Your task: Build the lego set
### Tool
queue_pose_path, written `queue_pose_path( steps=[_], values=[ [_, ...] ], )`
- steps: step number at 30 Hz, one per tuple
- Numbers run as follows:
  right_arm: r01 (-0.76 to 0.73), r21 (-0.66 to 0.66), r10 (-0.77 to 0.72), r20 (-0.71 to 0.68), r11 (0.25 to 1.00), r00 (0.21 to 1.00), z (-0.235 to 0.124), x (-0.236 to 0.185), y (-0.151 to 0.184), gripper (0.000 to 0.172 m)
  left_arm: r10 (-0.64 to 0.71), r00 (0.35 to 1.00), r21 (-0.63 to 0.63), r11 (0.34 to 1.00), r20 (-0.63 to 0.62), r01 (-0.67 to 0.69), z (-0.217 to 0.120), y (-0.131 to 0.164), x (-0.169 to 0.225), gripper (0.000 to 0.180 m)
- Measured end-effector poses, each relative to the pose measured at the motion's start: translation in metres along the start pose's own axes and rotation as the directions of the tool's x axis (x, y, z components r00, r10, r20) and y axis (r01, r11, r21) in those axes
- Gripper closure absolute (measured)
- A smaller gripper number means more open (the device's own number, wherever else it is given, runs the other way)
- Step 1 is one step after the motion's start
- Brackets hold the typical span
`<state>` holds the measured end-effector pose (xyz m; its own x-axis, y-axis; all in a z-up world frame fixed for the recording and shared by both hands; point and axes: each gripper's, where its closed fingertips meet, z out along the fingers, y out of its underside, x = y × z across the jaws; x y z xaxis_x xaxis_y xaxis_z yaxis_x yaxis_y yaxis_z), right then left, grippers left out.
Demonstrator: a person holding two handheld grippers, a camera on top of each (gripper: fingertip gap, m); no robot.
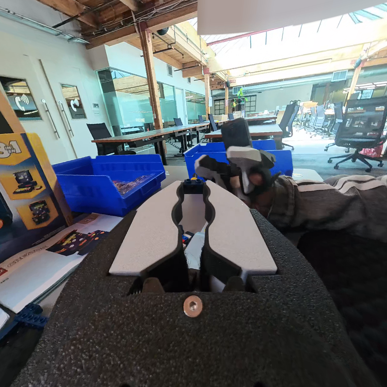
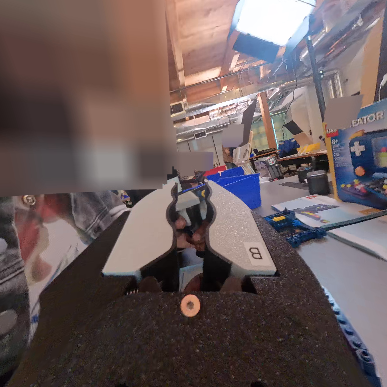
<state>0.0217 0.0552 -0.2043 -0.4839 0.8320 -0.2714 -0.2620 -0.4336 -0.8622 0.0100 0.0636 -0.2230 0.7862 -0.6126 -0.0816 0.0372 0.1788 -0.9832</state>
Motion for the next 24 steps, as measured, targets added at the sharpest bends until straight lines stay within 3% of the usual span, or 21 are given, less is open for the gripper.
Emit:
queue_pose_path(
  steps=[10,11,17,19,21,24],
  values=[
    [-0.035,-0.121,0.031,-0.036,0.992,0.999,0.007,-0.004,0.015,0.158,0.157,0.987,0.040,0.987,-0.039,-0.155,0.003,-0.007,0.016,0.164],
    [-0.023,-0.126,0.020,-0.032,0.992,0.999,0.008,-0.005,0.016,0.165,0.164,0.985,0.032,0.986,-0.048,-0.162,0.004,-0.005,0.018,0.164],
    [0.017,-0.136,-0.021,-0.022,0.991,1.000,0.007,-0.008,0.014,0.166,0.167,0.985,0.024,0.986,-0.034,-0.166,0.005,-0.006,0.018,0.157],
    [0.036,-0.115,-0.040,-0.039,0.993,0.998,0.005,-0.007,0.007,0.166,0.112,0.994,-0.029,0.993,-0.011,-0.112,0.004,-0.012,0.011,0.143],
    [0.061,-0.086,-0.067,-0.078,0.994,0.995,0.001,-0.005,-0.004,0.166,0.070,0.998,-0.164,0.984,0.008,-0.068,-0.008,-0.028,0.009,0.139],
    [0.098,-0.060,-0.105,-0.125,0.993,0.987,-0.007,-0.006,-0.018,0.166,0.101,0.993,-0.454,0.883,-0.062,-0.119,-0.064,-0.054,0.012,0.145]
  ],
)
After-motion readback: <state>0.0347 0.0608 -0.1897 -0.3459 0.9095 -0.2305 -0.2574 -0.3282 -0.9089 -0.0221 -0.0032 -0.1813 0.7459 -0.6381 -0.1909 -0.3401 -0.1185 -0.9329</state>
